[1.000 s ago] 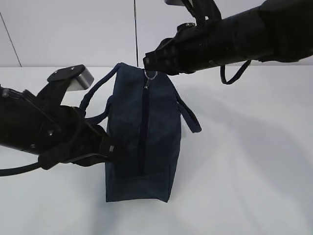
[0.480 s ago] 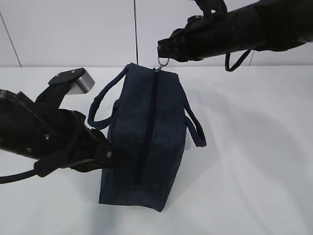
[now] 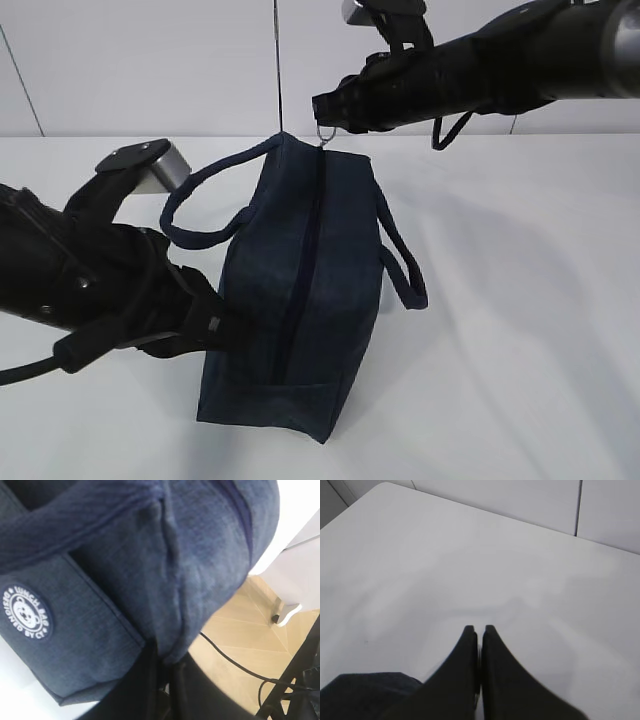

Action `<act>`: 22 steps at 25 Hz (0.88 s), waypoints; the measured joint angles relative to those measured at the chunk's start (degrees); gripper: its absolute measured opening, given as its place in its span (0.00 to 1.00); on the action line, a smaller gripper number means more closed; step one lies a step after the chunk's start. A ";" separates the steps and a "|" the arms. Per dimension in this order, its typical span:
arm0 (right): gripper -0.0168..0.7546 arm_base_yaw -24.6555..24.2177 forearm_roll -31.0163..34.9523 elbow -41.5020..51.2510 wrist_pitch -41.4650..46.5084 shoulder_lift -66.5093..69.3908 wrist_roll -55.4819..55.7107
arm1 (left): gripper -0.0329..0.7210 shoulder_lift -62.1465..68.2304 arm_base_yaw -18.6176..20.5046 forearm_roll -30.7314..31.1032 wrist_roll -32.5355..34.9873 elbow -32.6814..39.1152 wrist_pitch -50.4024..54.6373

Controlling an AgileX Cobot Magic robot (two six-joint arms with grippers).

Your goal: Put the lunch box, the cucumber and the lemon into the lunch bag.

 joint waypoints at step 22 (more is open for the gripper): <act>0.02 -0.21 0.56 -2.61 3.87 4.83 -0.12 | 0.12 -1.23 0.00 -2.31 0.00 0.17 1.18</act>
